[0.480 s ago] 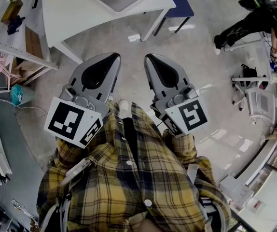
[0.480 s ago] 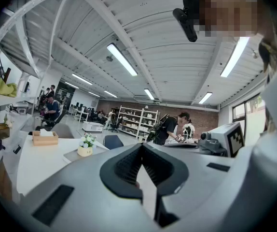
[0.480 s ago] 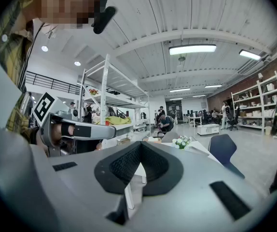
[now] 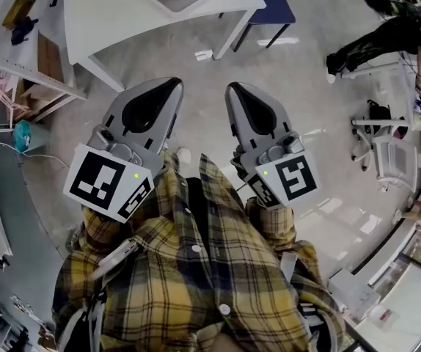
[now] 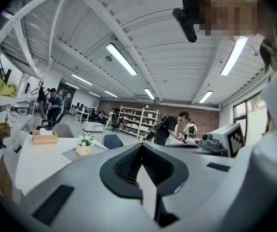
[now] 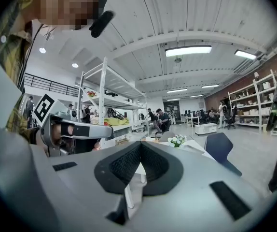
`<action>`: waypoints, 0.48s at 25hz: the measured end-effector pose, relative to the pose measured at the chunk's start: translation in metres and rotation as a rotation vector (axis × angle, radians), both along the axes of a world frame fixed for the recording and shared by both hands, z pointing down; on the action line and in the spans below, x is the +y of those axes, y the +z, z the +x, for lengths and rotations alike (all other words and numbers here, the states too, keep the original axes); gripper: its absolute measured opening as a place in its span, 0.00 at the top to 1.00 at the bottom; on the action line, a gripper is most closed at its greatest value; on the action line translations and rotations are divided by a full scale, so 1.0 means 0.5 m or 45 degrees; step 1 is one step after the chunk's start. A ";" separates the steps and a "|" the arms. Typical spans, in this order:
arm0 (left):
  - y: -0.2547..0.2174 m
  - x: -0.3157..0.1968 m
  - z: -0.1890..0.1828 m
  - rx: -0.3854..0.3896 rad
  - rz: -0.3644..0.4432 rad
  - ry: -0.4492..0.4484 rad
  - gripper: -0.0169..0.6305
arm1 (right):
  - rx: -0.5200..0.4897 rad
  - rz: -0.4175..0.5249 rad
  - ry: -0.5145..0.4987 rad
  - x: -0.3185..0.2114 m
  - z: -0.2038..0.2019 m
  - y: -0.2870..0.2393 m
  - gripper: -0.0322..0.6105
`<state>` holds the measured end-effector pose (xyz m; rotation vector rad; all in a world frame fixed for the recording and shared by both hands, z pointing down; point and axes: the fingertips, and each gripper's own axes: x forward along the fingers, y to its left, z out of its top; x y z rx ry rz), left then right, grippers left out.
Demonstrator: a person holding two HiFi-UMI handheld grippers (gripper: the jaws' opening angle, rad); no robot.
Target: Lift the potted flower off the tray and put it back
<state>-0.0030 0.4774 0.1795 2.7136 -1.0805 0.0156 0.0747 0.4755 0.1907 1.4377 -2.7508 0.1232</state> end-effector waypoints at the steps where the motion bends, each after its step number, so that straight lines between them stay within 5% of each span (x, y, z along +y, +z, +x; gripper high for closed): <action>1: 0.002 0.004 0.003 -0.001 0.000 -0.007 0.96 | -0.003 -0.003 -0.001 0.005 0.007 0.003 0.95; 12: 0.020 0.019 0.010 -0.002 -0.017 -0.077 0.96 | -0.011 -0.041 -0.036 0.022 0.043 0.029 0.95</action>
